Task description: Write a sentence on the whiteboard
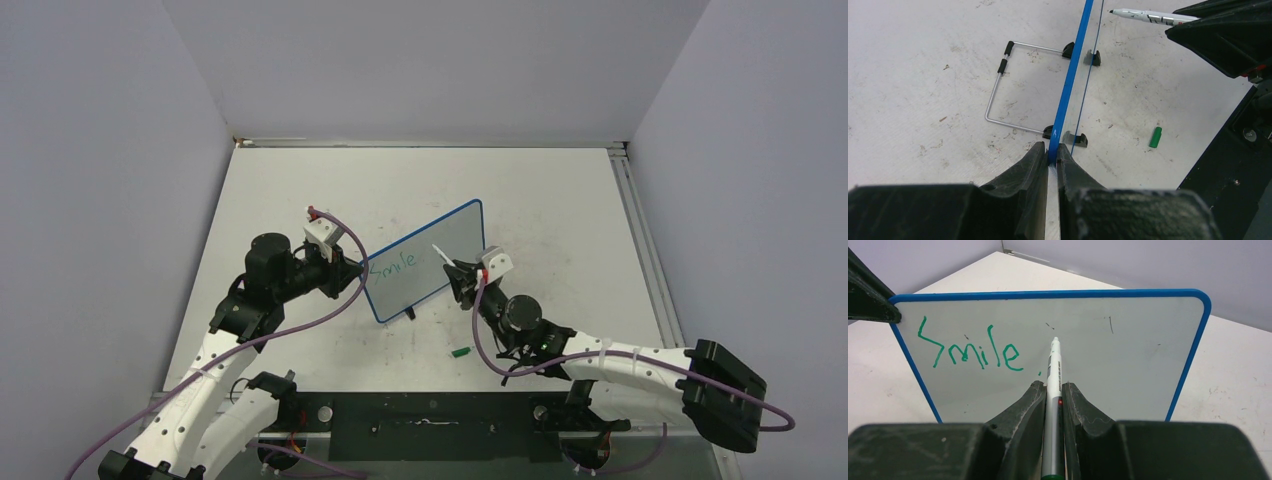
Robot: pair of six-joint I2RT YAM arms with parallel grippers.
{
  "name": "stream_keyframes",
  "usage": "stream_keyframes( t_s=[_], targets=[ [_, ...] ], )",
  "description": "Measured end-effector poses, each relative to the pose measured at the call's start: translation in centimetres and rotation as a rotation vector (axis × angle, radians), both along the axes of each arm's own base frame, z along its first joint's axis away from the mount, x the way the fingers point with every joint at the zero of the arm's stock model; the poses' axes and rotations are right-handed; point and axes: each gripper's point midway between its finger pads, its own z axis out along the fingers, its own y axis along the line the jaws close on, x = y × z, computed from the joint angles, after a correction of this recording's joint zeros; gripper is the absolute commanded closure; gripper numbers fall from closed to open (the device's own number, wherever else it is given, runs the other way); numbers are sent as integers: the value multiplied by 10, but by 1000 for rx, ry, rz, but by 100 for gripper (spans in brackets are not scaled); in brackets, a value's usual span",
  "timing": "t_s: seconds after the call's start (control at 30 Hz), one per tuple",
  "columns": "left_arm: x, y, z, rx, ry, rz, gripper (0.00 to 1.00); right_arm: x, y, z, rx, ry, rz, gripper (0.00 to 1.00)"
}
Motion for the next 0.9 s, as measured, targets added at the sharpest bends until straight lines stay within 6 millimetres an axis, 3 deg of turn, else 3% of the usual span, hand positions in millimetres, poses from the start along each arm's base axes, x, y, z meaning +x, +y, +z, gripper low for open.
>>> stream_keyframes(
  t_s=[0.2, 0.67, 0.9],
  targets=[
    [0, 0, -1, 1, 3, 0, 100, 8, -7, -4, -21, 8, 21, 95],
    [2, -1, -2, 2, 5, -1, 100, 9, 2, -17, -65, 17, 57, 95],
    [2, -1, -2, 1, 5, -1, 100, 14, 6, -6, -49, -7, 50, 95]
  ],
)
